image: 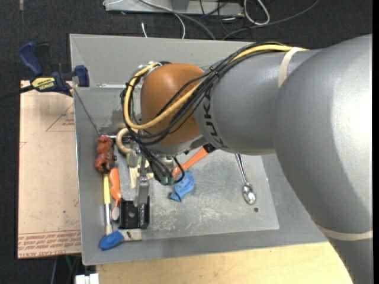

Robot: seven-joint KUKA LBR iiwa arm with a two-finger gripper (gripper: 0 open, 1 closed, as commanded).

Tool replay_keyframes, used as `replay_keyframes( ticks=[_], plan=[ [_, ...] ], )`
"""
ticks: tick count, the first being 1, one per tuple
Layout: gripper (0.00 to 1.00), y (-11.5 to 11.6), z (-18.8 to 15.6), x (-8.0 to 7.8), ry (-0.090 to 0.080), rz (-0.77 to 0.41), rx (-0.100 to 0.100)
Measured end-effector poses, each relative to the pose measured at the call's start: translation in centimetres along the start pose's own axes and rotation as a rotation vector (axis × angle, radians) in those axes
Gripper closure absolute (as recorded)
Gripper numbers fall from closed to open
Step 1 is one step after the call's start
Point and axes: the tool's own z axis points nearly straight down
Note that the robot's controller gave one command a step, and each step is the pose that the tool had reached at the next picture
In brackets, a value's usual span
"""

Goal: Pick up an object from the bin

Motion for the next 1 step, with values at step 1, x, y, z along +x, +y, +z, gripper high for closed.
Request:
replay_keyframes(
  ticks=[1],
  plan=[
    [0.0, -0.09, -0.44, -0.23, -0.007, 0.004, -0.001]
  ],
)
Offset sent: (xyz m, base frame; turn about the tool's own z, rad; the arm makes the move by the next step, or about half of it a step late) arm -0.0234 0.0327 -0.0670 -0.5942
